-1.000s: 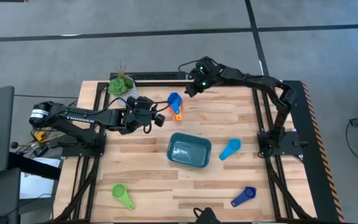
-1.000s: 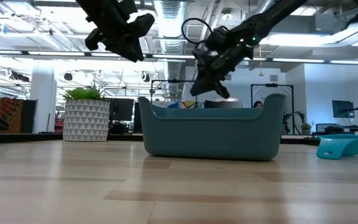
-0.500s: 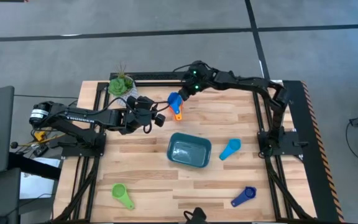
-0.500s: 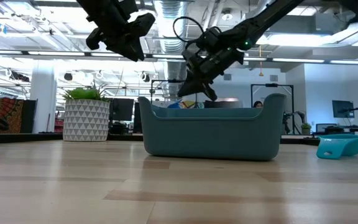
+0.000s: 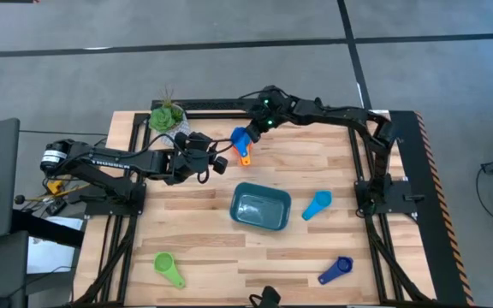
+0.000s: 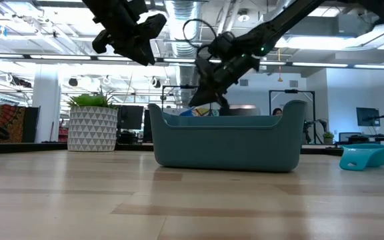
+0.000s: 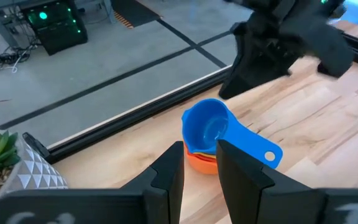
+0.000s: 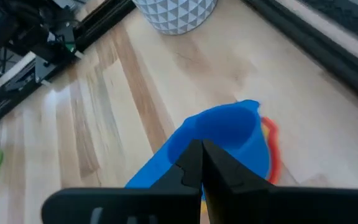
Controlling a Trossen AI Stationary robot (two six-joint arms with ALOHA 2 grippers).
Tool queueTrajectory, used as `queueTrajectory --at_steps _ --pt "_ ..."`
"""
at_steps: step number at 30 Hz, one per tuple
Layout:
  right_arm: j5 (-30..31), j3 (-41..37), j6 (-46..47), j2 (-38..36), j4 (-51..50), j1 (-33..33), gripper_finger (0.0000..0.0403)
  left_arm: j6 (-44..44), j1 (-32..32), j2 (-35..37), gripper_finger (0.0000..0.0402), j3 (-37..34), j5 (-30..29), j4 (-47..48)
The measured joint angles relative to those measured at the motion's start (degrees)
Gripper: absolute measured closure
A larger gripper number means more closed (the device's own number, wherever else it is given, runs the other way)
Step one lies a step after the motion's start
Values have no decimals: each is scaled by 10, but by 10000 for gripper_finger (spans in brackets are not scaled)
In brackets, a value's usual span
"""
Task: Nest measuring cups in basket
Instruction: Stack the blue measuring cup on top of the red measuring cup
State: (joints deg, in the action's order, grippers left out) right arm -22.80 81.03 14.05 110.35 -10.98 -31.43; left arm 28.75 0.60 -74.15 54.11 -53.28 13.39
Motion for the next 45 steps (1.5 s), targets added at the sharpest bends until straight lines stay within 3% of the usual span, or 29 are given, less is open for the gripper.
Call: queueTrajectory --at_steps 24,33,40,45 --pt "3 -1 3 14 -61 18 369 9 0 0 317 0 0 38" --pt "75 -7 -19 -39 -143 22 303 79 1 0 317 0 -14 144" --pt "129 -30 -9 -30 -42 19 217 89 0 0 317 0 -27 151" --pt "156 -30 -76 -31 -3 11 191 77 -1 0 317 0 -27 150"
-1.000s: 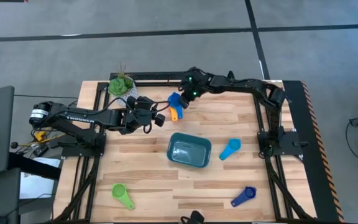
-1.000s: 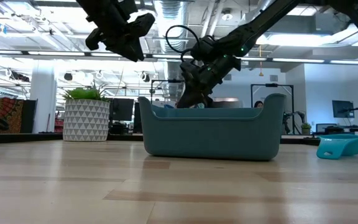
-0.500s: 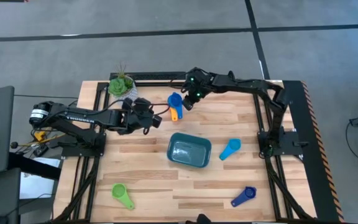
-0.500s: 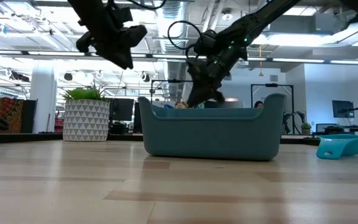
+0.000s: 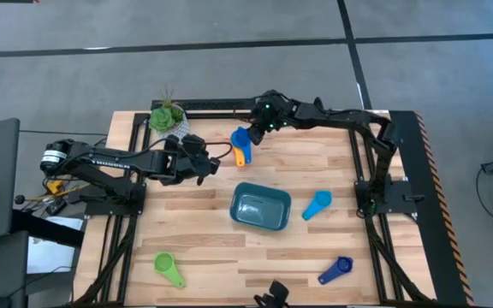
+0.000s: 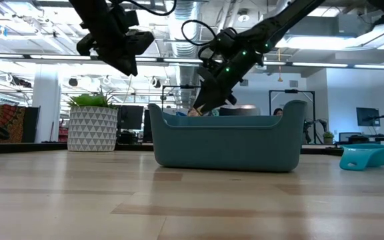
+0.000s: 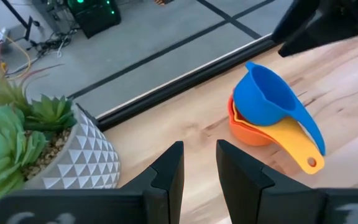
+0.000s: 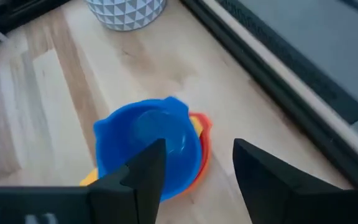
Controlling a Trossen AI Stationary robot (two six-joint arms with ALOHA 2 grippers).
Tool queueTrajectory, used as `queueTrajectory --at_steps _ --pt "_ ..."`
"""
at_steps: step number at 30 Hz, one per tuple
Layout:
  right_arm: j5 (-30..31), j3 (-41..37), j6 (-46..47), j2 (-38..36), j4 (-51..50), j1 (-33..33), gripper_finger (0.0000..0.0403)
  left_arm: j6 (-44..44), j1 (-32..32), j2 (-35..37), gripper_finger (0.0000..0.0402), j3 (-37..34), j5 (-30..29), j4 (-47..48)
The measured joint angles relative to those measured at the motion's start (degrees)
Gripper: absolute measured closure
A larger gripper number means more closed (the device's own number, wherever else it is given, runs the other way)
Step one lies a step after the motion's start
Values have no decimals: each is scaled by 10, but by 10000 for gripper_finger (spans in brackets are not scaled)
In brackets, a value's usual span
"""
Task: Nest measuring cups in basket
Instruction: Stack the blue measuring cup on top of the red measuring cup
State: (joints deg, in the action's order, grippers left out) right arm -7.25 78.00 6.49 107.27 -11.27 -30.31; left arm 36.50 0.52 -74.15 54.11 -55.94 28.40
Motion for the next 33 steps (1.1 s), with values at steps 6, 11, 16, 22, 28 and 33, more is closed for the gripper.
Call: queueTrajectory --at_steps 6,11,16,22,28,33 --pt "-31 0 -34 20 8 -15 206 -41 -21 0 317 0 31 -27" --pt "-40 14 -37 48 -7 -13 224 -66 -47 0 317 0 66 -53" --pt "-55 23 -52 56 3 -14 235 -82 -61 0 317 0 82 -61" --pt "-65 24 -63 56 -1 -19 258 -84 -64 0 317 0 81 -65" --pt "-96 24 -64 80 3 -21 310 -84 -65 0 317 0 81 -65" --pt "-101 27 -63 95 5 -19 345 -85 -65 0 317 0 82 -62"
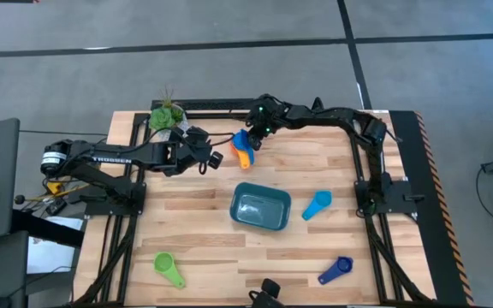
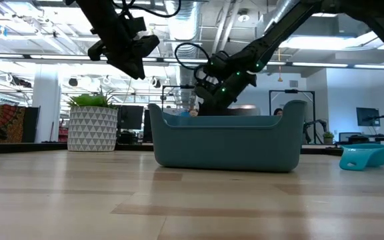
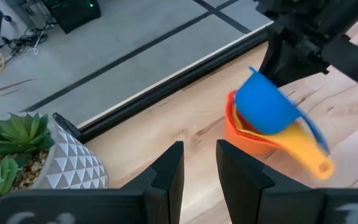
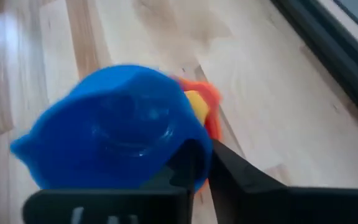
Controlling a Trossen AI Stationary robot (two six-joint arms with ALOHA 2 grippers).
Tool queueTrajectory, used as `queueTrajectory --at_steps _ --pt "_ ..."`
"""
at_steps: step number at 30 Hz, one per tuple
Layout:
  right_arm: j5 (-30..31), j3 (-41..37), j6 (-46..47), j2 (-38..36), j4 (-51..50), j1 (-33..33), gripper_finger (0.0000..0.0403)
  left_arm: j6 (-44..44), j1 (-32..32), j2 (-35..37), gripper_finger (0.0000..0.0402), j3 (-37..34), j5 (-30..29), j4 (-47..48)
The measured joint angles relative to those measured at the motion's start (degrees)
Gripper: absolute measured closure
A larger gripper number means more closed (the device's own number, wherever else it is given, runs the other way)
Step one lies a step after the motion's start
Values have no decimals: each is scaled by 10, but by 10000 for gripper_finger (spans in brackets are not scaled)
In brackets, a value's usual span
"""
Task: Nest measuring cups in basket
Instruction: Stack the blue measuring cup on top of the red measuring cup
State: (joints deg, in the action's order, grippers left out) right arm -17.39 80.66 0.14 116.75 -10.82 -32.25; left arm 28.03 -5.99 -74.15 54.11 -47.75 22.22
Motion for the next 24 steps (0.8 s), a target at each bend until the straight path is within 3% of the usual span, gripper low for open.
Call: queueTrajectory --at_steps 7,16,18,24 --pt "7 0 -2 -25 -9 2 390 -1 0 0 317 0 -1 3" --pt "15 -1 7 -89 -59 -2 384 -36 -17 0 317 0 5 -9" --pt "17 0 9 -106 -87 -5 389 -70 -32 0 317 0 35 -25" --pt "30 -34 16 -156 -217 -32 388 -160 -88 -3 317 0 207 -92"
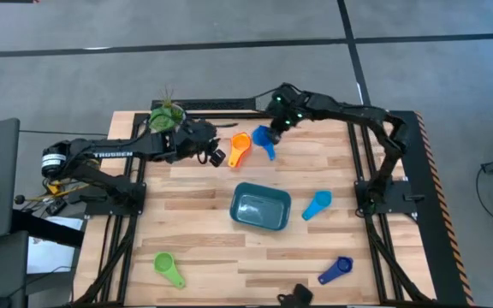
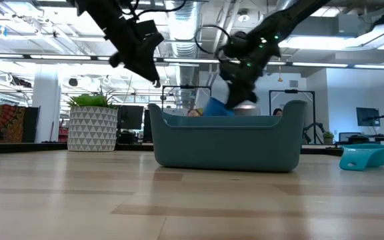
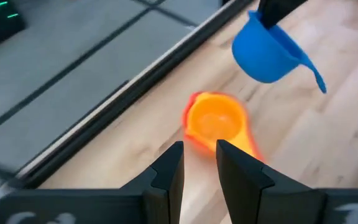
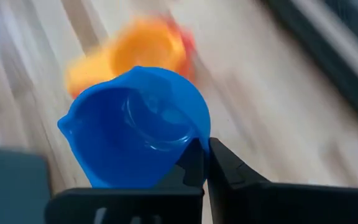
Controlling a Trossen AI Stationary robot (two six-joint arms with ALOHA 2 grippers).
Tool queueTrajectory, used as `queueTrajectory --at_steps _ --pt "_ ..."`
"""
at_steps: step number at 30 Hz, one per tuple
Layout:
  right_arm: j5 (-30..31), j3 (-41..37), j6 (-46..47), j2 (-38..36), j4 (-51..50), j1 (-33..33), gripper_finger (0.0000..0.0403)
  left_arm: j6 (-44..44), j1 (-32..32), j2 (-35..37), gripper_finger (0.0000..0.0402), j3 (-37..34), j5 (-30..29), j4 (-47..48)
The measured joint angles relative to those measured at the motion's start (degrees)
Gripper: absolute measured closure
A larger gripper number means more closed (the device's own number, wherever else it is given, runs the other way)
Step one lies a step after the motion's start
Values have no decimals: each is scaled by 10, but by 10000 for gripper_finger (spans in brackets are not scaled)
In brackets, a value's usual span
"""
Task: Nest measuring cups in basket
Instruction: Stack the blue measuring cup on top of the red measuring cup
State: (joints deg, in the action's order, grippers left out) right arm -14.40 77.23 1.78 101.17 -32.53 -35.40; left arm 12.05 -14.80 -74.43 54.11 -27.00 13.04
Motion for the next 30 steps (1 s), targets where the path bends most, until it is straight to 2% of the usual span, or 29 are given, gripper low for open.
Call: queueTrajectory --at_steps 8,16,22,30 --pt "5 -101 27 -20 -88 -49 392 -74 -47 -62 317 0 115 -80" --pt "10 -117 71 -20 -92 -48 380 -138 -71 -175 317 5 122 -186" --pt "13 -117 84 -20 -97 -29 336 -129 -91 -220 317 43 188 -157" --pt "47 -117 119 -16 -111 -13 281 -127 -109 -228 317 70 197 -149"
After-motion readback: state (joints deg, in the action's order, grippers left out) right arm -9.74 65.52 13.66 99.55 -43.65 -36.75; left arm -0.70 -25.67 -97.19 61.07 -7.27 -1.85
